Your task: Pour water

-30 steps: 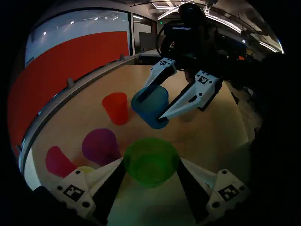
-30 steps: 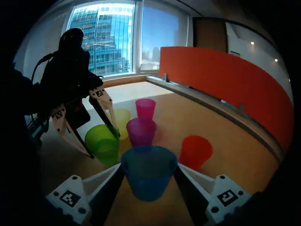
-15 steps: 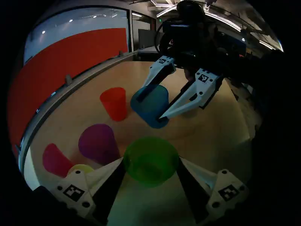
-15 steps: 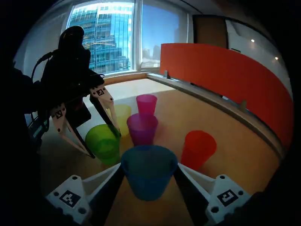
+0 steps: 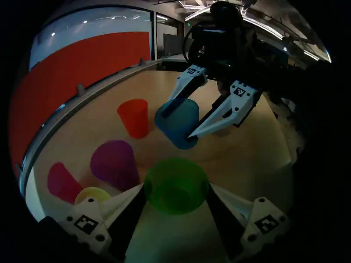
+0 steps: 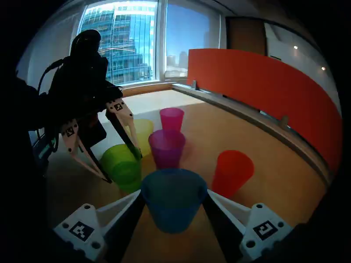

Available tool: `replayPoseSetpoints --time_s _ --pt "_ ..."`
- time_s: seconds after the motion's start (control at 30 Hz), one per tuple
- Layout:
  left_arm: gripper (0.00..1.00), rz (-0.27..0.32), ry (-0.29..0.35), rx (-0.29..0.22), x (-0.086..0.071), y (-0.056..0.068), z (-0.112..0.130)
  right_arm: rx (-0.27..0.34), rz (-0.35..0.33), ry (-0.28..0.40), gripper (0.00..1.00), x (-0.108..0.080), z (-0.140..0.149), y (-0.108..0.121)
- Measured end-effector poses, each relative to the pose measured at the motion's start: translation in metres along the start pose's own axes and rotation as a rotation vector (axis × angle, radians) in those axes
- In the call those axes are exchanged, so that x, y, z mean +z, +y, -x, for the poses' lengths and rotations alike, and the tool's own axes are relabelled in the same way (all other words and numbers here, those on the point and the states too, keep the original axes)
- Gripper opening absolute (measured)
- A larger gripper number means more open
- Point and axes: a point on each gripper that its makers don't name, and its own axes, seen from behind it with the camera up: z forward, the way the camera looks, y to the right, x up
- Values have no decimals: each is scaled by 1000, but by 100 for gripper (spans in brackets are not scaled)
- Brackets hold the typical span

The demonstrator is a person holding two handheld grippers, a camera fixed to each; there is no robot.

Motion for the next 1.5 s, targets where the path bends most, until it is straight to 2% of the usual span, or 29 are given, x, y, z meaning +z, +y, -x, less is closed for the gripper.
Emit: replayPoseSetpoints --time_s 0.2,0.37,0.53,0.7,0.9,1.1,1.5 --pt "88 1 7 -19 -1 -1 1 1 2 -2 90 0 0 -1" --pt "89 -6 4 -8 -1 -3 2 3 0 -1 90 0 0 -2" --pt "93 -19 1 5 -1 -4 3 4 -1 -2 90 0 0 -4" --pt "98 -16 2 -5 -2 -2 5 6 -2 -2 90 0 2 -5" --pt "98 -6 6 -26 -6 2 8 7 1 -6 90 2 5 -5" --pt "98 -20 -4 -27 -12 3 18 12 -3 -11 90 5 9 -8" --pt "98 -44 -4 -59 -27 5 34 13 -12 -15 90 16 13 -14"
